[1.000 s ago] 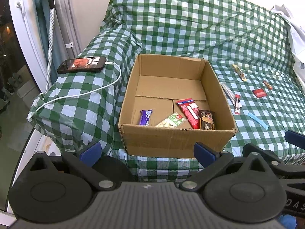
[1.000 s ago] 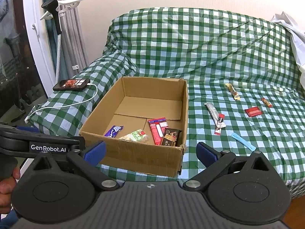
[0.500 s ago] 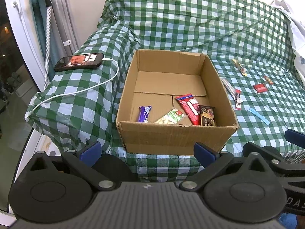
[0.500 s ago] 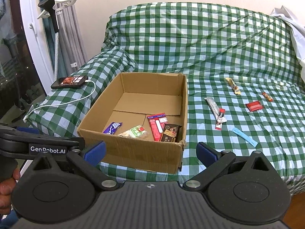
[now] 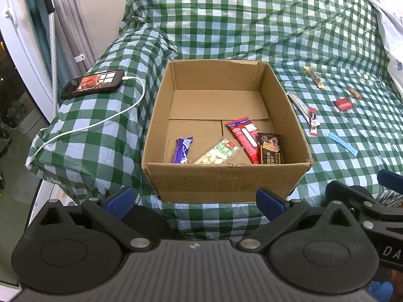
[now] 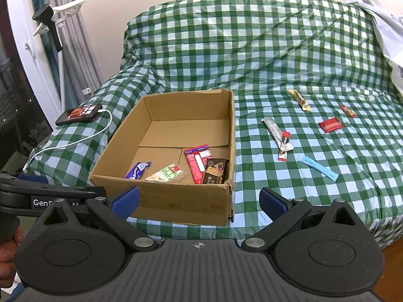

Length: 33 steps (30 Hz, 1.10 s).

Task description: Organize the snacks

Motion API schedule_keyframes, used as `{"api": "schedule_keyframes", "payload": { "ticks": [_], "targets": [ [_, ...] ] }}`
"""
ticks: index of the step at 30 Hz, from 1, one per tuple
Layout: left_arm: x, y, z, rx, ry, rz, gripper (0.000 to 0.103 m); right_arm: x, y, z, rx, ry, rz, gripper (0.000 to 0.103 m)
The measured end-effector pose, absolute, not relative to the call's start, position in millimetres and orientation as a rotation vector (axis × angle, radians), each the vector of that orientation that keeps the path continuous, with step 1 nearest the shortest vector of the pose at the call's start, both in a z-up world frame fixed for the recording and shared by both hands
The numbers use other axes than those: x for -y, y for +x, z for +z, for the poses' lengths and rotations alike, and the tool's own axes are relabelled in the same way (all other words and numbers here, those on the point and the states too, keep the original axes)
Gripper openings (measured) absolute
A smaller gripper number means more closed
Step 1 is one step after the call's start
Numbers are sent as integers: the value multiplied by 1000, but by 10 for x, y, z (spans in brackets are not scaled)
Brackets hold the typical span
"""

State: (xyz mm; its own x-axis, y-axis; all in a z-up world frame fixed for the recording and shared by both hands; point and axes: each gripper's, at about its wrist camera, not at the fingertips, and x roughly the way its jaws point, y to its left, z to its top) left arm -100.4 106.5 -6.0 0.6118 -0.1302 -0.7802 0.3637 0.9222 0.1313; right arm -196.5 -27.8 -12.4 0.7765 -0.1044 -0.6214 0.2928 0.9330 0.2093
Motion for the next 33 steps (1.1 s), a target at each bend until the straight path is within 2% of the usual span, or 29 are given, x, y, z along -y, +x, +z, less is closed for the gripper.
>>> {"api": "schedule_keyframes", "payload": {
  "ticks": [11,22,27,33],
  "targets": [
    [-349,-763,11,-893,335,-363,103,945,-2068,-238,-609,363,-360,100],
    [1047,-235,120,-888,403,-530,103,2201,-2126,-531,-584,483,-651,100],
    [1788,181,-122,-900,434,-545,103,2781,-1895,-690,-576,511,-718,100],
    [2577,865,-764,-989,483,-528,103,3475,-1246,-947,-573,496,-749,102]
  ]
}}
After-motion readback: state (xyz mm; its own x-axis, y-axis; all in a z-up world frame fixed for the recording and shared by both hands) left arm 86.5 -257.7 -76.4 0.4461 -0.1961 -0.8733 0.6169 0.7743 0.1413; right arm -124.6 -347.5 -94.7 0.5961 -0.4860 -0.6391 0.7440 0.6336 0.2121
